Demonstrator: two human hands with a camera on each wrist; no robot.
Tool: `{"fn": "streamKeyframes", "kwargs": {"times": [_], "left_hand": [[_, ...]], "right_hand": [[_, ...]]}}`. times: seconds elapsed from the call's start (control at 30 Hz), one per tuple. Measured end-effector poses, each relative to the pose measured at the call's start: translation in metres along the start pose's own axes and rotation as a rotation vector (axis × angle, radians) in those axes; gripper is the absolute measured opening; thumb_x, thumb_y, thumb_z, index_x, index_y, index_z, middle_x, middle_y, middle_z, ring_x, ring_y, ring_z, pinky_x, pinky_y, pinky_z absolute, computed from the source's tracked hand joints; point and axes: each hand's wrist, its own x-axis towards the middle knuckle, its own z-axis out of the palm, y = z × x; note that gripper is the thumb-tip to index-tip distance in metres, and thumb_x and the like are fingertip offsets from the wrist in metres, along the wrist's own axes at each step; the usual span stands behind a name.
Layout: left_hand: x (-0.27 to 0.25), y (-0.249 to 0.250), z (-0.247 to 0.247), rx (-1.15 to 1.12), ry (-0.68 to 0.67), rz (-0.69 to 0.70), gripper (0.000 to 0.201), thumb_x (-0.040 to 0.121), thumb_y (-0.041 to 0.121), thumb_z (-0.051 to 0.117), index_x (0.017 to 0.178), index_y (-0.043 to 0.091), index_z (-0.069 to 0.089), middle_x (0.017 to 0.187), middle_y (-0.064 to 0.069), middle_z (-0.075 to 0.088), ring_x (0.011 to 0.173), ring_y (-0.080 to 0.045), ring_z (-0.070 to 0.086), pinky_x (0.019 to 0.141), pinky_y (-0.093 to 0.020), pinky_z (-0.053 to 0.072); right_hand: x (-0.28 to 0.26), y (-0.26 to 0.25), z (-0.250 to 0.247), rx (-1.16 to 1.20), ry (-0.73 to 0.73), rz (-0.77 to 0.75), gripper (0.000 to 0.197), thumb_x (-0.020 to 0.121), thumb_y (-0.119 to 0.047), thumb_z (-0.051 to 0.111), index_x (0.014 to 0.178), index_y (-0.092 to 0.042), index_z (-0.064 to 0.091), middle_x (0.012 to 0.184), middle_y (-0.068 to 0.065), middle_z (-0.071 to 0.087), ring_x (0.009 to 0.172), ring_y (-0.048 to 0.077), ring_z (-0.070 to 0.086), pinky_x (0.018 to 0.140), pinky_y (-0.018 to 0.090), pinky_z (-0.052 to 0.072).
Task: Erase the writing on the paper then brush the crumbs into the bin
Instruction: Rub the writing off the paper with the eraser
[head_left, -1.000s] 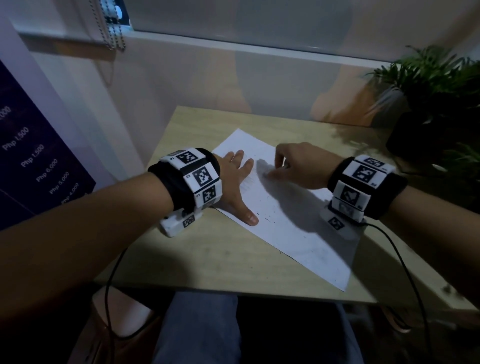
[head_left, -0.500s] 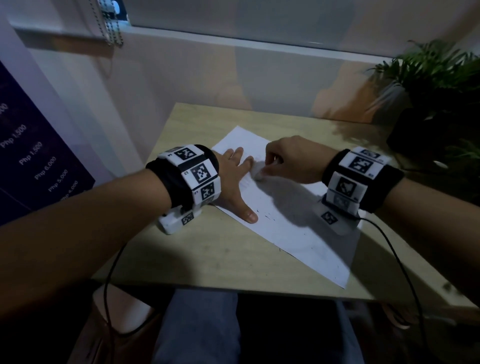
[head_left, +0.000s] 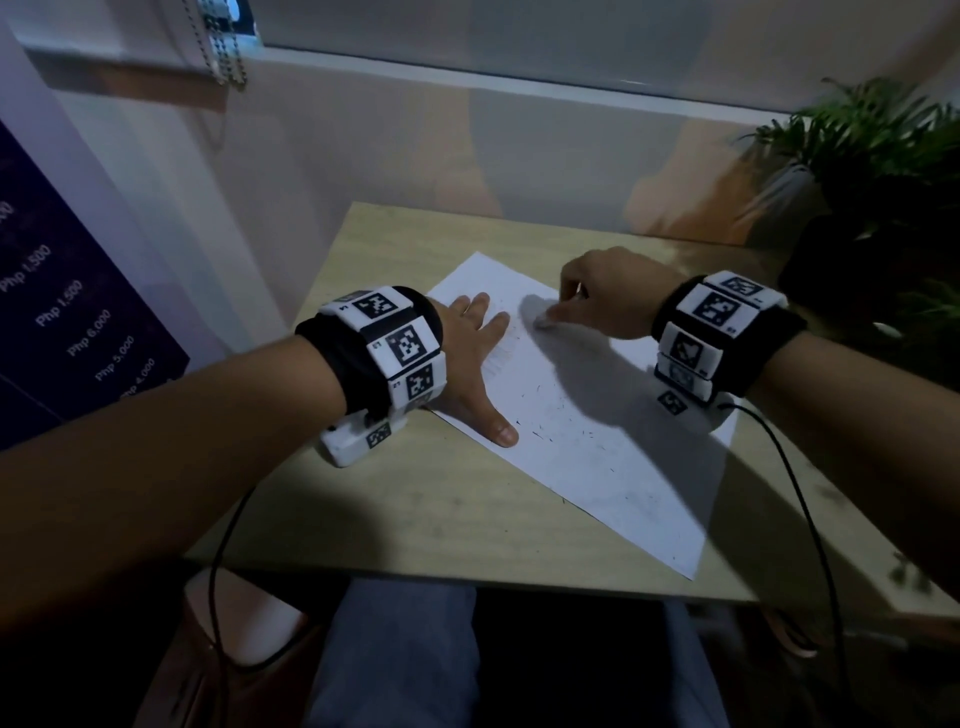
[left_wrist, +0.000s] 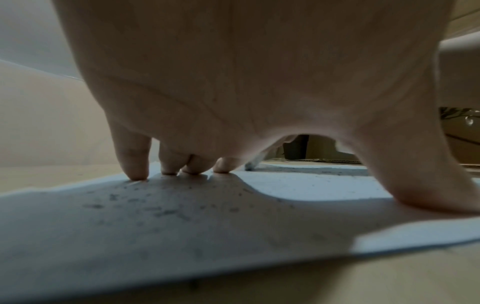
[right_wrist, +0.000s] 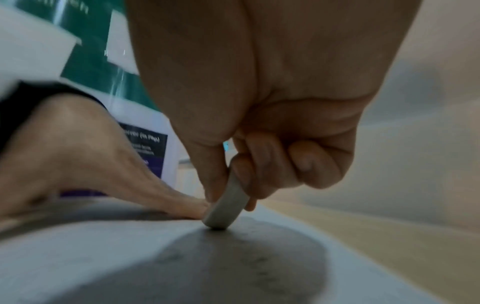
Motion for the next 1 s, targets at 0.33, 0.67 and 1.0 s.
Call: {"fn": "streamKeyframes", "kwargs": {"times": [0.33,0.67,1.0], "left_hand": [[-0.003,0.001,0.0,-0.003,0.013,0.005,0.148,0.057,0.103,0.048,0.157,0.023,-0.026,0.165,-0.005,-0.031,0.157,-0.025,-0.014,0.125,-0.053,0.004],[-0.006,0.007,0.0,-0.021,0.061,-0.009,0.139,0.065,0.099,0.046,0.161,0.021,-0.017,0.168,-0.007,-0.025,0.157,-0.025,-0.011,0.127,-0.051,0.007],[-0.005,0.004,0.001,-0.026,0.08,0.0,0.139,0.064,0.1,0.046,0.161,0.022,-0.013,0.169,-0.009,-0.02,0.158,-0.026,-0.008,0.127,-0.051,0.009]], "right_hand": [[-0.003,-0.003,0.005,-0.036,0.03,-0.031,0.032,0.092,-0.049,0.063,0.087,-0.017,0.061,0.089,0.004,0.063,0.081,0.026,0.057,0.067,0.035,0.044],[-0.004,-0.009,0.013,-0.004,0.073,-0.099,0.029,0.094,-0.048,0.058,0.085,-0.021,0.056,0.08,-0.002,0.059,0.074,0.021,0.055,0.063,0.035,0.043],[-0.005,-0.023,0.011,0.001,0.022,-0.15,0.037,0.093,-0.053,0.058,0.089,-0.017,0.062,0.085,0.002,0.063,0.079,0.024,0.057,0.068,0.036,0.046]]}}
